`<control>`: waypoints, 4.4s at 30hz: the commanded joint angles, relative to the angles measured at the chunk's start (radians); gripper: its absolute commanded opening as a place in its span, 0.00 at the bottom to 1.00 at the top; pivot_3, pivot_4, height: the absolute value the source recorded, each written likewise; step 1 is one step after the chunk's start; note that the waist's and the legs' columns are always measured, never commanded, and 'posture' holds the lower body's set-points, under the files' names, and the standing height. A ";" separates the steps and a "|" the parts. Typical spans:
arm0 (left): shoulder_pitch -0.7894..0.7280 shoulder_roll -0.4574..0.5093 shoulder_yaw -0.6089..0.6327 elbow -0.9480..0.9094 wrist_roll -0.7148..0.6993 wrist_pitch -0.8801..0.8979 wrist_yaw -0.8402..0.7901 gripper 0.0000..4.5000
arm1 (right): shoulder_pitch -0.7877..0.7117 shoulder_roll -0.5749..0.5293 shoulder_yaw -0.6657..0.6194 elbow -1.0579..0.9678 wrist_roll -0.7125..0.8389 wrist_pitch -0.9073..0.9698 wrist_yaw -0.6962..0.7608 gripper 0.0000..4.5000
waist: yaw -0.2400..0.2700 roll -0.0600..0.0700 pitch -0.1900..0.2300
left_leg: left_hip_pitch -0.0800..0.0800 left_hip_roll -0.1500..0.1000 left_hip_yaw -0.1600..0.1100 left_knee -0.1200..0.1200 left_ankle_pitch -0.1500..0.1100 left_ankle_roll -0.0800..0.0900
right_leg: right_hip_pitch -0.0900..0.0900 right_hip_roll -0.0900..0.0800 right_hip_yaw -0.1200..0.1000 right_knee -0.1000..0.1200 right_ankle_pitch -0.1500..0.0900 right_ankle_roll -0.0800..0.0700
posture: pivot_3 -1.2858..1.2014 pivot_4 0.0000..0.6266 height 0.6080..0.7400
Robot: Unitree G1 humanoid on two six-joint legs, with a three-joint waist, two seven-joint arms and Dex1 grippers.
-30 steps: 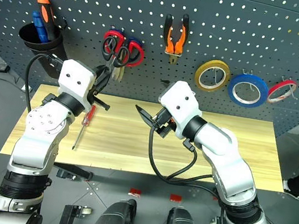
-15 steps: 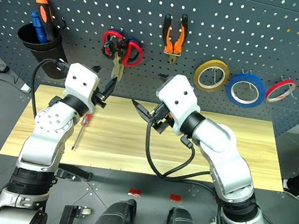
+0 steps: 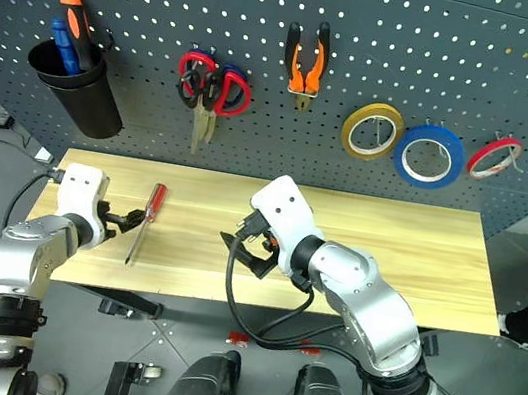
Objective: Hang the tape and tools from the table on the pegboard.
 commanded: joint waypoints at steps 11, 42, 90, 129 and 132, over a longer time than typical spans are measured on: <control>-0.251 0.008 -0.025 0.420 -0.001 -0.108 -0.026 0.87 | -0.139 0.096 0.006 -0.046 0.085 0.131 -0.025 1.00 | -0.007 -0.002 0.050 | -0.001 0.000 0.002 -0.001 0.000 0.001 | -0.003 0.000 0.002 0.000 0.000 0.000 | 0.46 0.74 1.00; -0.005 0.067 -0.093 0.239 0.049 -0.432 -0.153 0.19 | -0.057 -0.030 -0.029 -0.083 0.078 -0.083 -0.036 1.00 | -0.025 -0.005 0.069 | -0.004 0.002 0.008 -0.006 0.001 -0.004 | -0.010 -0.003 0.004 -0.003 0.000 0.000 | 0.46 0.55 1.00; -0.608 0.050 0.036 0.305 -0.043 -0.908 -0.027 0.19 | -0.250 0.048 -0.072 0.200 0.009 -0.549 0.074 1.00 | 0.036 -0.026 -0.083 | -0.001 0.001 0.006 0.000 0.003 -0.006 | -0.003 0.001 0.000 -0.001 0.003 -0.001 | 0.50 0.20 1.00; -0.101 0.052 0.151 0.030 -0.003 -0.765 0.263 0.91 | -0.177 0.029 -0.082 0.162 -0.008 -0.545 0.080 1.00 | 0.016 -0.026 -0.133 | 0.000 0.002 0.003 0.015 0.001 -0.002 | -0.003 0.001 0.003 0.016 0.004 -0.002 | 0.50 0.16 1.00; -0.023 0.045 0.197 -0.038 0.020 -0.662 0.366 0.91 | -0.124 -0.002 -0.099 0.139 -0.013 -0.552 0.076 1.00 | 0.019 -0.026 -0.135 | 0.000 0.002 0.003 0.015 0.000 -0.001 | -0.002 0.001 0.003 0.016 0.005 -0.003 | 0.51 0.16 1.00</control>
